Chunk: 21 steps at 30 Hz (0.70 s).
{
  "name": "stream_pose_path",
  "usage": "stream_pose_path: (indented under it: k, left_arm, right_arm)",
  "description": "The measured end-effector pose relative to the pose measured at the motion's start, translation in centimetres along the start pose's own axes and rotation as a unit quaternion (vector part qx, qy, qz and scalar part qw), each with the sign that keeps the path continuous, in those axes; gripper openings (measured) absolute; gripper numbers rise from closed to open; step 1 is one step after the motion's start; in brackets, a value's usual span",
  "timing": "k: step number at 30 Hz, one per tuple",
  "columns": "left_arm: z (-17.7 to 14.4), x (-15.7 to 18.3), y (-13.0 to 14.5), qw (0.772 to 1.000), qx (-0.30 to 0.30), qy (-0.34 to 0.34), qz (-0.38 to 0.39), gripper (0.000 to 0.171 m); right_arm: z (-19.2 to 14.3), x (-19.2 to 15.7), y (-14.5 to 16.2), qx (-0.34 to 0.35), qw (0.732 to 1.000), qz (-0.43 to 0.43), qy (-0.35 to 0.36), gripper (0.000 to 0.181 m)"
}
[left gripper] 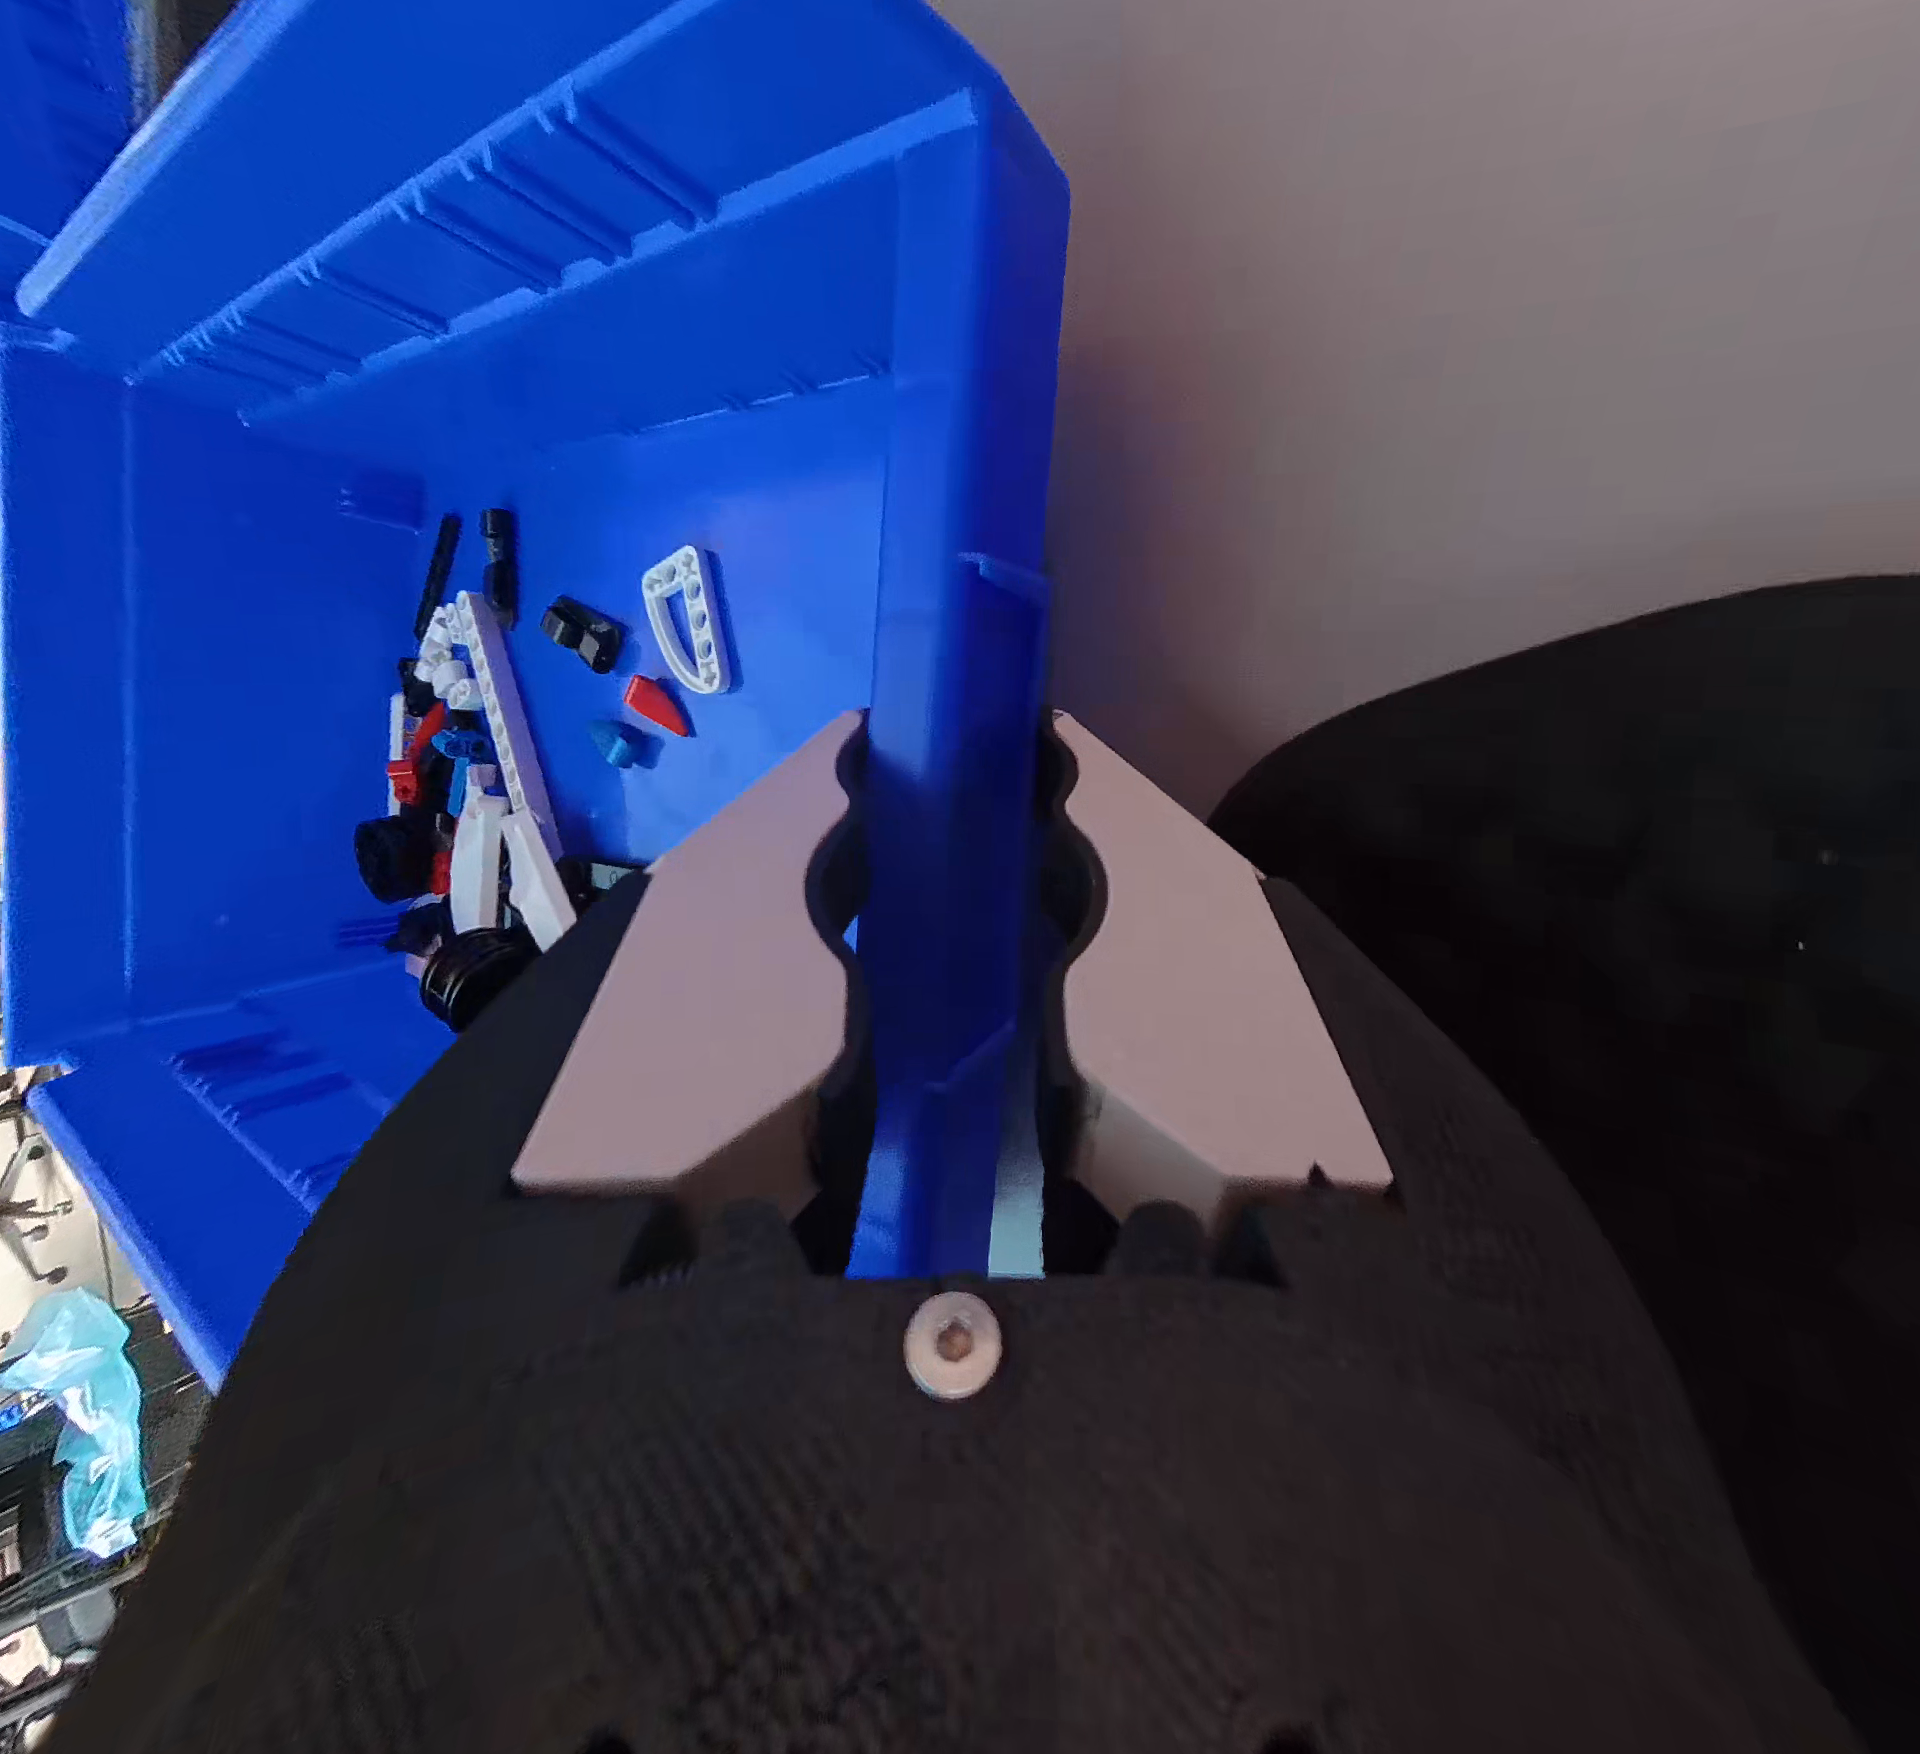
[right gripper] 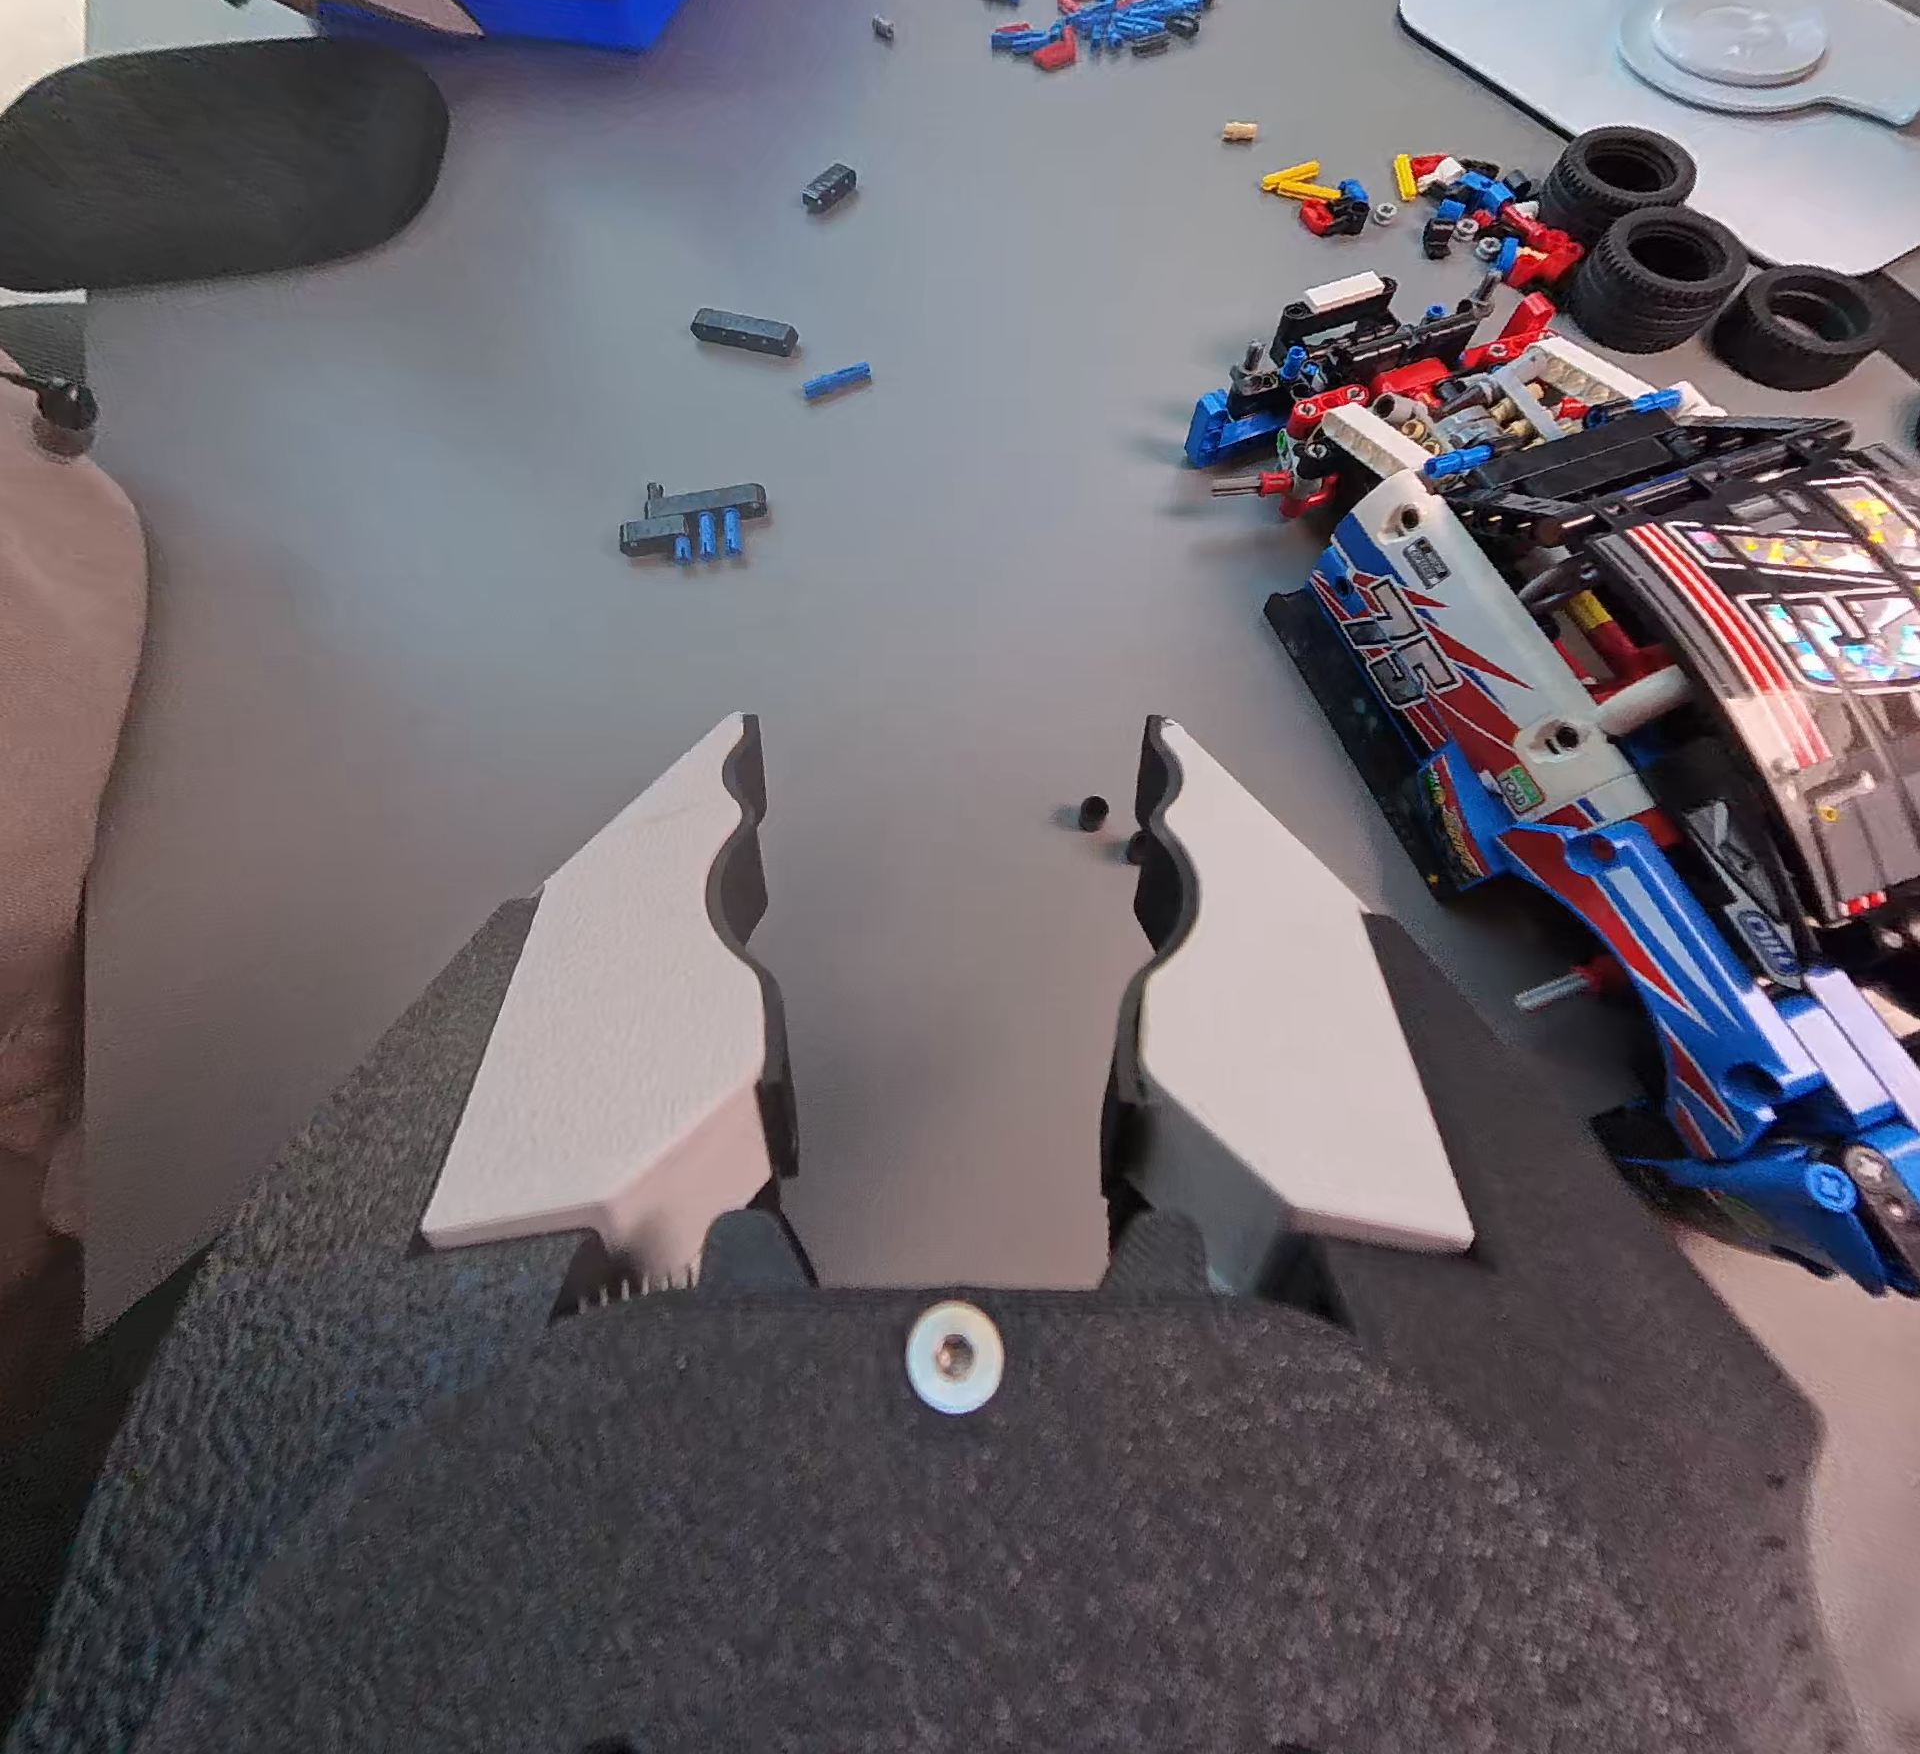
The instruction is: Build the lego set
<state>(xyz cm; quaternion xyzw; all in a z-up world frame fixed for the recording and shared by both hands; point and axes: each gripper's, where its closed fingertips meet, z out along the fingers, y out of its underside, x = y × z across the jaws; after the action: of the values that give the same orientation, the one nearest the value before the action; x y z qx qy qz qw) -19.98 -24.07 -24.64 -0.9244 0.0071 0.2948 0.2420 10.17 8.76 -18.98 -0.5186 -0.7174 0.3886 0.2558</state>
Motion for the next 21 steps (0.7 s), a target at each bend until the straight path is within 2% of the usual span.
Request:
stream_pose_path:
  k: [4, 7, 8, 11, 13, 15, 21]
  left_arm:
    - [-0.2, -1.0, -1.2, 0.995, 0.042, -0.09, 0.007, 0.04]
    - [-2.2, -0.1, -3.4, 0.987, 0.125, -0.102, -0.011, 0.024]
    - [-2.6, 0.2, -3.7, 0.985, 0.138, -0.097, -0.021, 0.025]
    - [-2.4, -0.6, -2.8, 0.985, 0.123, -0.118, -0.031, 0.038]
    - [-1.3, -0.9, -1.6, 0.989, 0.093, -0.106, -0.035, 0.046]
    - [-0.5, -1.0, -0.6, 0.994, 0.069, -0.081, -0.036, 0.042]
    - [1.1, -3.5, 0.3, 0.995, 0.081, -0.059, -0.005, 0.033]
  right_arm:
    - [0.2, -0.6, -0.3, 0.006, 1.0, 0.013, 0.002, 0.07]
    - [0.1, -0.9, -0.3, 0.013, 0.999, 0.031, 0.005, 0.07]
    - [0.1, -1.0, -0.3, 0.014, 0.999, 0.037, 0.007, 0.07]
    - [0.4, -1.2, -0.1, 0.018, 0.999, 0.05, 0.008, 0.07]
    - [0.7, -1.3, -0.2, 0.024, 0.998, 0.055, 0.004, 0.069]
    - [1.1, -1.6, -0.5, 0.029, 0.998, 0.058, -0.002, 0.069]
    - [1.9, -2.9, -1.9, 0.064, 0.996, 0.053, -0.01, 0.066]
